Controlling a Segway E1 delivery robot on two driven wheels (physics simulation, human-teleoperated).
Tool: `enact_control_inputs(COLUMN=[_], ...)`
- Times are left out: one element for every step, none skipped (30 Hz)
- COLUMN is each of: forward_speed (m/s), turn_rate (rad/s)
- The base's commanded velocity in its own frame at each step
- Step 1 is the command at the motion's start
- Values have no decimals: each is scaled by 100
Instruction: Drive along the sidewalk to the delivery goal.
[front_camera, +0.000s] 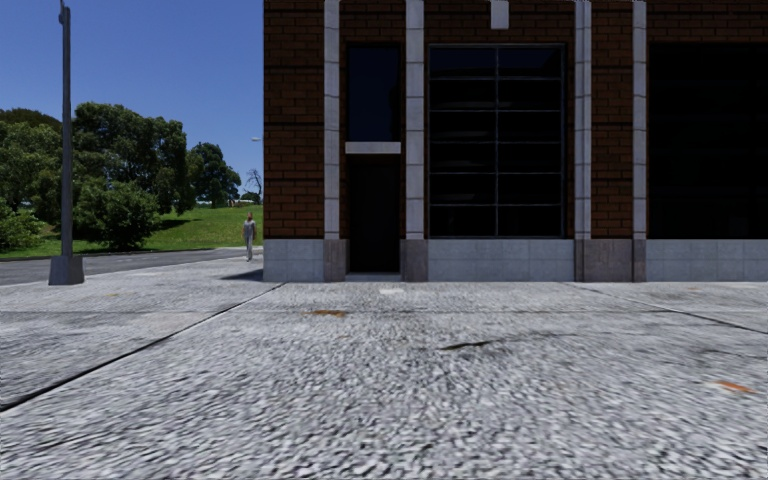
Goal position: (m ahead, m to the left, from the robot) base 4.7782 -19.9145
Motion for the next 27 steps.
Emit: enact_control_inputs(forward_speed=[200, 200, 200, 200, 200, 200, 200, 200, 200, 200, 200, 200, 200, 200, 200, 200, 200, 200, 200, 200, 200, 200, 200, 200, 200, 200, 200], turn_rate=[0, 0, 0, 0, 0, -29, -29, -57, -72, -79, -79, -82, -83, -83, -84, -84, -84, -84, -84, -84, -84, -84, -84, -84, -84, -84, -84])
